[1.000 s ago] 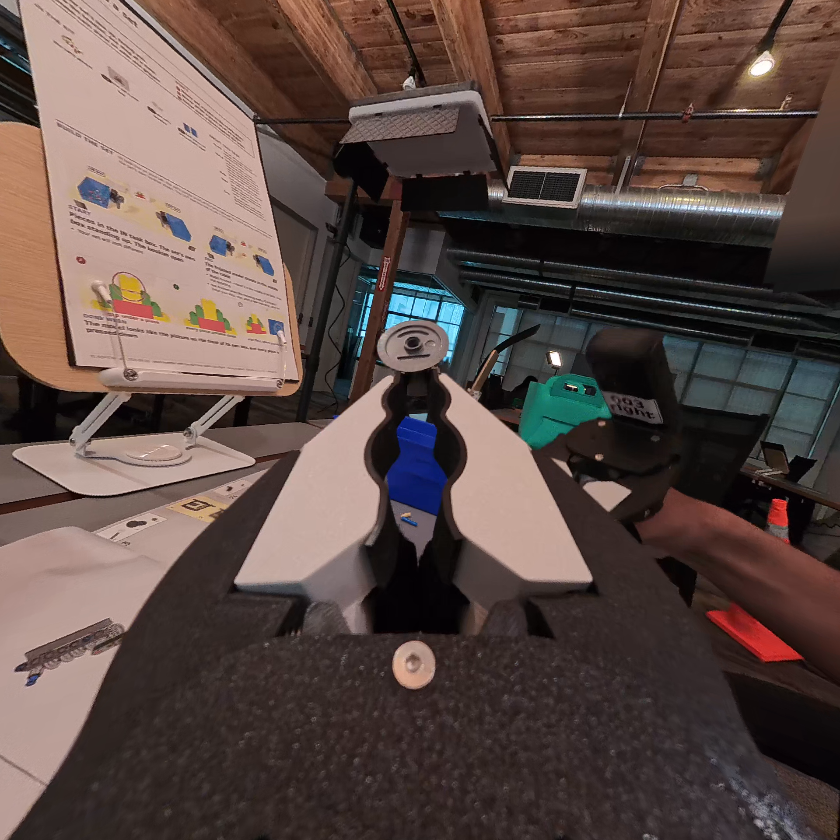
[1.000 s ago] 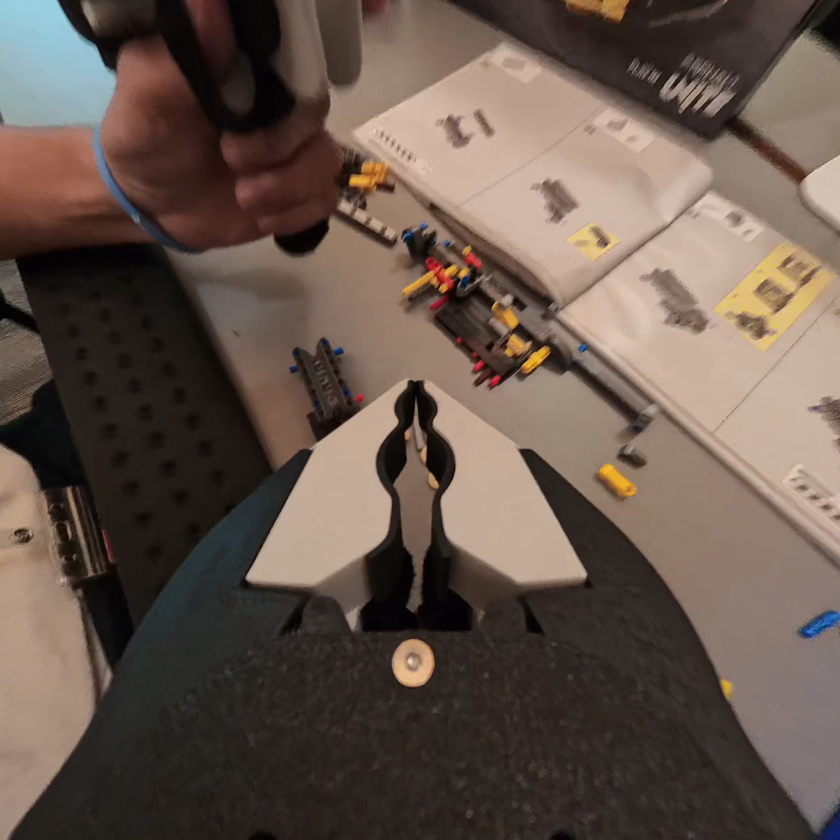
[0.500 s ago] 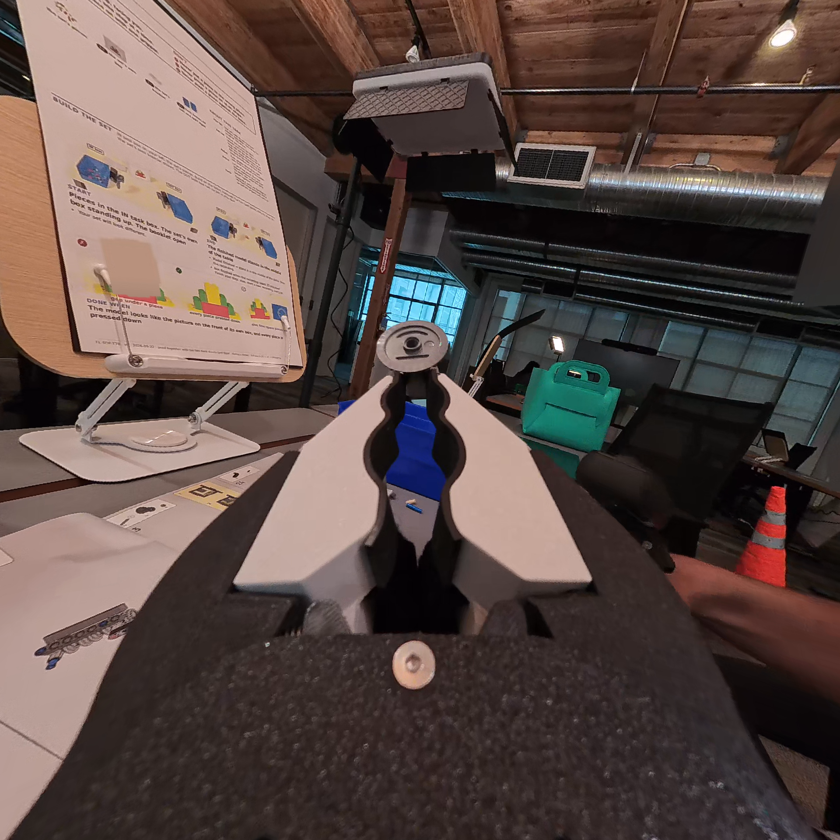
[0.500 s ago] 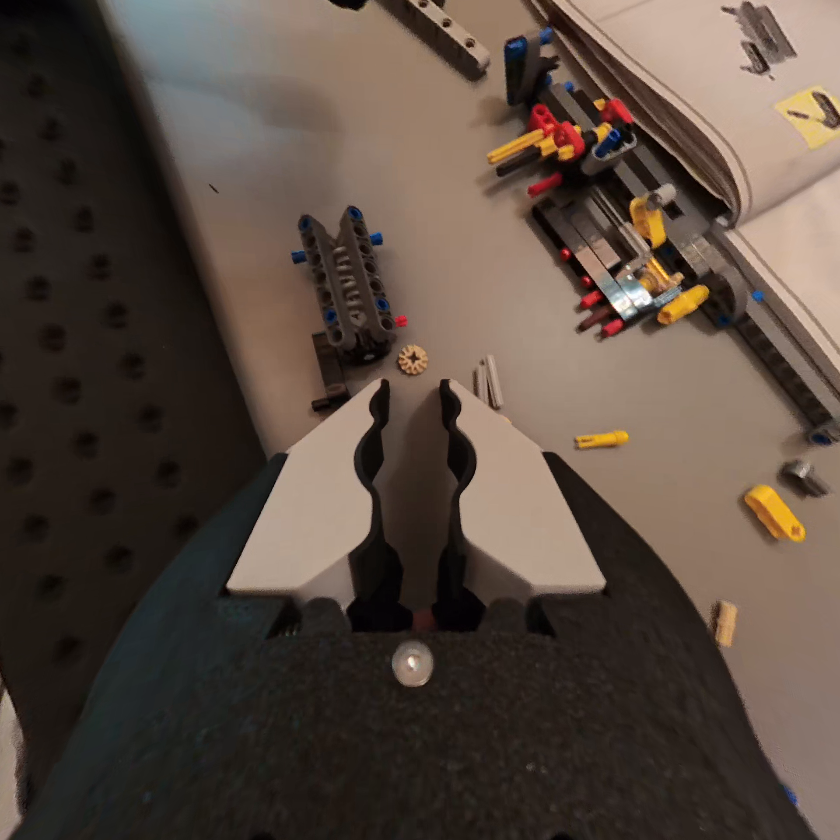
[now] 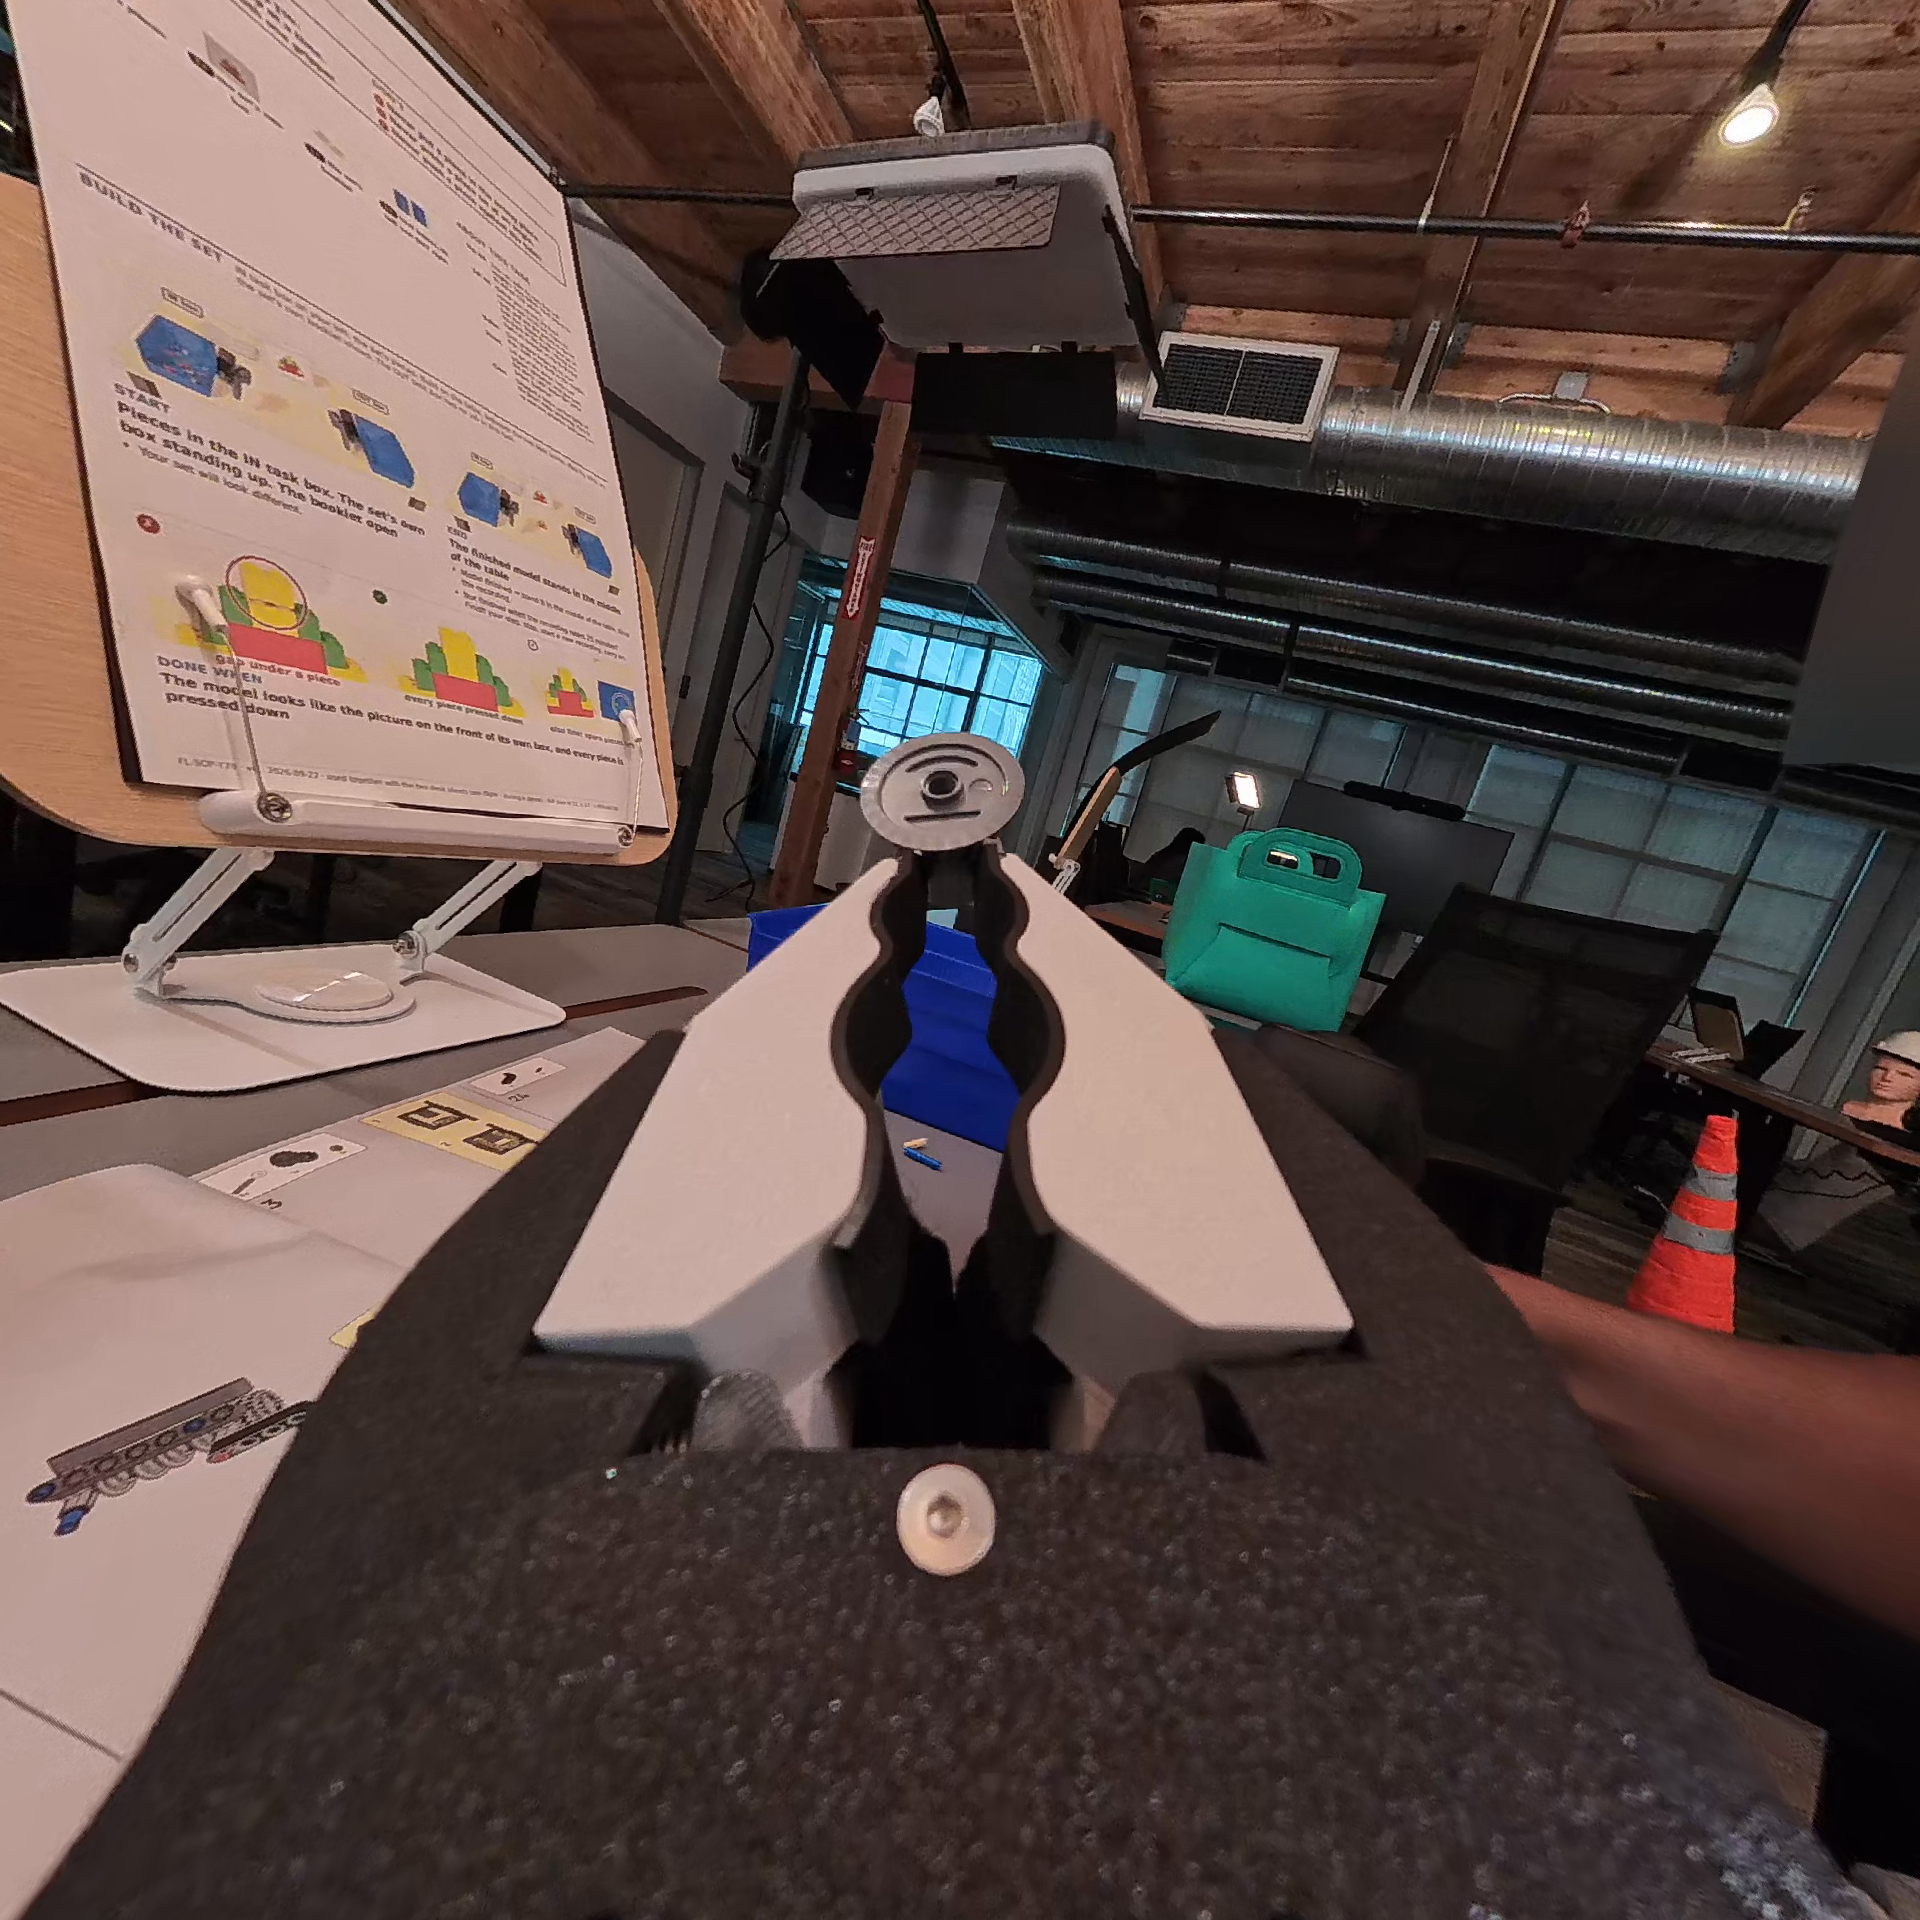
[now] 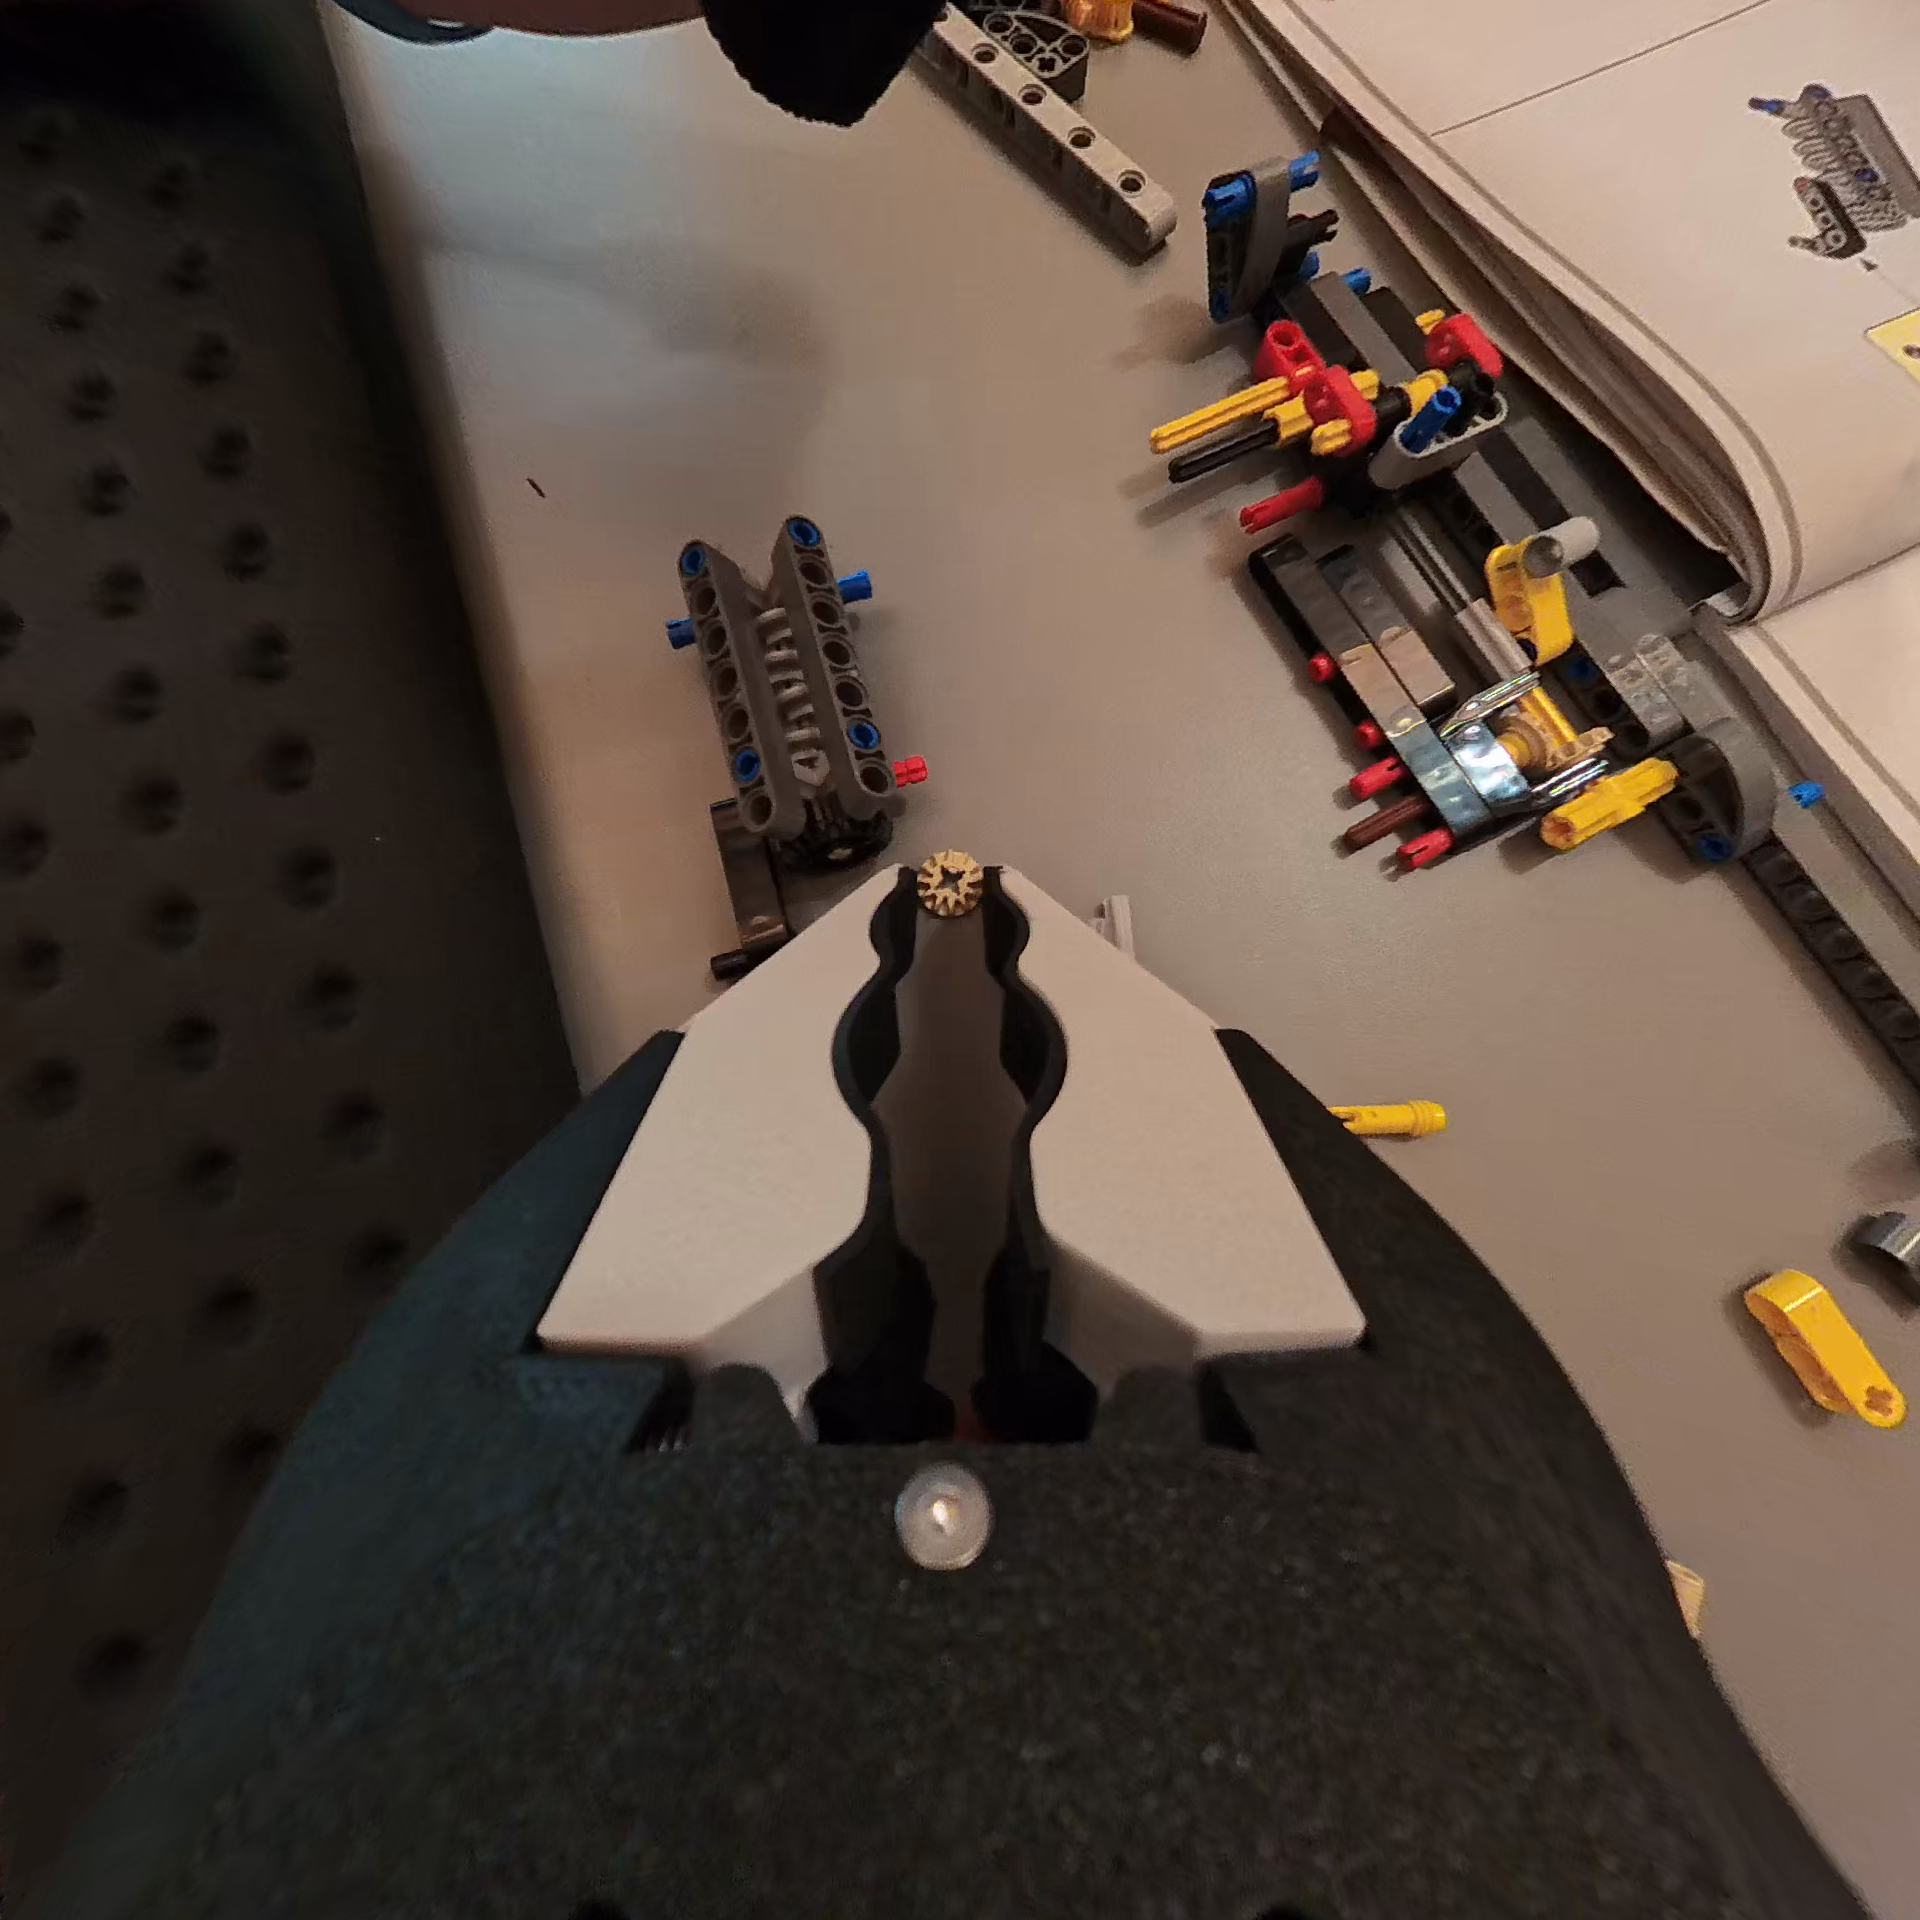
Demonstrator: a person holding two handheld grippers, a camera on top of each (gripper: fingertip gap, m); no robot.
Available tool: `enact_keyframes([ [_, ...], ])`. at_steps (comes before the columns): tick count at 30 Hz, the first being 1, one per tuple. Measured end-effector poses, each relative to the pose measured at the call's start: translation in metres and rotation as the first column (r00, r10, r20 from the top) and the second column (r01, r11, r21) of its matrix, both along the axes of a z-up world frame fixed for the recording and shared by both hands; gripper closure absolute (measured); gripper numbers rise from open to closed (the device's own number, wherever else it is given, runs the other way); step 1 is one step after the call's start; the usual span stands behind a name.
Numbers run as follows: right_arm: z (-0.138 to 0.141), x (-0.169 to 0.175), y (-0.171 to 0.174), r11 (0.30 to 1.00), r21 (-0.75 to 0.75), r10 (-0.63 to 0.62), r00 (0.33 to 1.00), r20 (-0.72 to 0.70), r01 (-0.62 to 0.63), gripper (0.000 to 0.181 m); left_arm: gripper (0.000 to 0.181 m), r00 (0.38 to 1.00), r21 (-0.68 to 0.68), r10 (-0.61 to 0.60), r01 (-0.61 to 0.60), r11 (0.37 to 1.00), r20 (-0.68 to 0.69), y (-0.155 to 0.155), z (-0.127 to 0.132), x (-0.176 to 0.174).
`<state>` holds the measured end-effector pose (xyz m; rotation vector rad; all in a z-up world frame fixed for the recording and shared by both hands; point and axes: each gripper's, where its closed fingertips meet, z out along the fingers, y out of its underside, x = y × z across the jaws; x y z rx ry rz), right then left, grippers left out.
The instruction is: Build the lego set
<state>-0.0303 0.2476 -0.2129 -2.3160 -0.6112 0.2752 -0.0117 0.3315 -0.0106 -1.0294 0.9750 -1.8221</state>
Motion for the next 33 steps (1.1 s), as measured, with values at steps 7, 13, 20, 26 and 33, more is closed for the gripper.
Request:
enact_keyframes([
  [7, 0.037, 0.010, 0.013, 0.984, 0.125, -0.111, 0.986, -0.124, 0.127, 0.170, 0.173, 0.999, -0.096, -0.041, 0.043, 0.994, 0.014, 0.004, 0.000, -0.001],
  [13, 0.179, 0.015, 0.053, 0.871, 0.384, -0.196, 0.933, -0.301, 0.307, 0.170, 0.173, 0.997, -0.171, -0.073, 0.078, 0.982, 0.038, 0.005, 0.002, -0.001],
  [20, 0.211, 0.008, 0.093, 0.882, 0.288, -0.272, 0.901, -0.337, 0.374, 0.170, 0.173, 1.000, -0.207, -0.008, 0.013, 0.978, 0.022, 0.013, -0.002, 0.001],
  [26, 0.206, 0.010, 0.108, 0.876, 0.263, -0.356, 0.910, -0.214, 0.405, 0.170, 0.173, 1.000, -0.271, 0.009, -0.005, 0.963, 0.016, 0.021, -0.003, 0.001],
  [33, 0.200, 0.013, 0.116, 0.887, 0.266, -0.384, 0.923, -0.026, 0.377, 0.169, 0.173, 0.999, -0.380, -0.026, 0.033, 0.924, 0.023, 0.028, -0.006, 0.001],
])
